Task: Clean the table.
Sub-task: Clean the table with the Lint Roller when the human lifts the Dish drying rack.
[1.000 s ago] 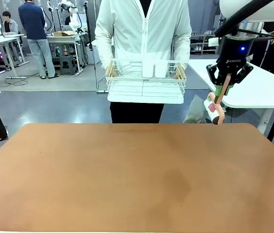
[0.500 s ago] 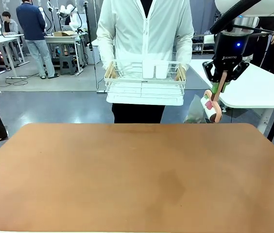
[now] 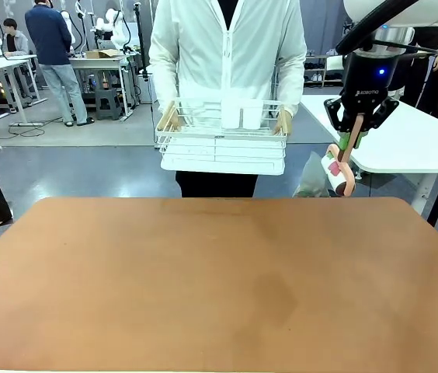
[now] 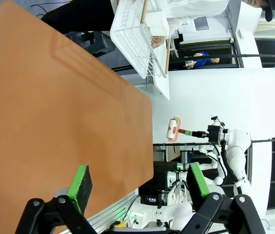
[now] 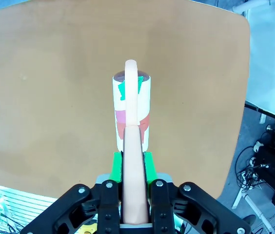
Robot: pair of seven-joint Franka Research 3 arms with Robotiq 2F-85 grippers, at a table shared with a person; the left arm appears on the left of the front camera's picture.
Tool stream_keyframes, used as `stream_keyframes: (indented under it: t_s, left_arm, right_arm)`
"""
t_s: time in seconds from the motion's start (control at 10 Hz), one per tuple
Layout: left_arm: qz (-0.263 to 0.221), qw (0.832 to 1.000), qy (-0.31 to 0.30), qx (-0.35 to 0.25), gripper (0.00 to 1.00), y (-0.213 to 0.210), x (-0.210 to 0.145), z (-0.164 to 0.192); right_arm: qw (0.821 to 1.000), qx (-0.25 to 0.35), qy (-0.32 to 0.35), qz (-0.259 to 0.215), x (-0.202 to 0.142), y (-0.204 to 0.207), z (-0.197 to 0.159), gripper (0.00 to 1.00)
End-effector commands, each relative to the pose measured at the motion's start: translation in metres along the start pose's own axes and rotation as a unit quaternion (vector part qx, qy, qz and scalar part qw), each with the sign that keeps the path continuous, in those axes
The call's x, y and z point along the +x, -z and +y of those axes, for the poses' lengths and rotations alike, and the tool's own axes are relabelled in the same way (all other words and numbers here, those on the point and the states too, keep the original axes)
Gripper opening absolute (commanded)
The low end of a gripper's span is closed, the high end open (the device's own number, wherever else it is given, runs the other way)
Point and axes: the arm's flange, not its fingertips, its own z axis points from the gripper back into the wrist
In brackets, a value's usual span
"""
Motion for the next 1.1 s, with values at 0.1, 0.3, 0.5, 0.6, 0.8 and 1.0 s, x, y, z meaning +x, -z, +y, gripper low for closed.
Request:
stream_keyframes:
  t_s: [0.1, 0.3, 0.5, 0.6, 0.8, 1.0]
  left_arm:
    - [-0.006, 1.0, -0.002, -0.015, 1.0, -0.0027, 0.001, -0.0016]
    - [-0.006, 1.0, -0.002, -0.015, 1.0, -0.0027, 0.001, -0.0016]
    - [-0.006, 1.0, -0.002, -0.015, 1.0, -0.0027, 0.001, -0.0016]
    - [-0.006, 1.0, -0.002, -0.015, 1.0, -0.0027, 0.001, -0.0016]
    - [-0.006, 1.0, -0.002, -0.015, 1.0, -0.0027, 0.001, -0.0016]
    - [-0.006, 1.0, -0.002, -0.015, 1.0, -0.0027, 0.001, -0.0016]
  right_arm:
    - [1.0, -0.011, 0.01, 0.0, 0.0014, -0.002, 0.0026, 0.21]
    - [1.0, -0.011, 0.01, 0.0, 0.0014, -0.002, 0.0026, 0.21]
    - [1.0, -0.011, 0.01, 0.0, 0.0014, -0.002, 0.0026, 0.21]
    - [1.0, -0.011, 0.01, 0.0, 0.0014, -0.002, 0.0026, 0.21]
    - [1.0, -0.011, 0.01, 0.0, 0.0014, -0.002, 0.0026, 0.21]
    - [1.0, -0.011, 0.01, 0.0, 0.0014, -0.002, 0.0026, 0.21]
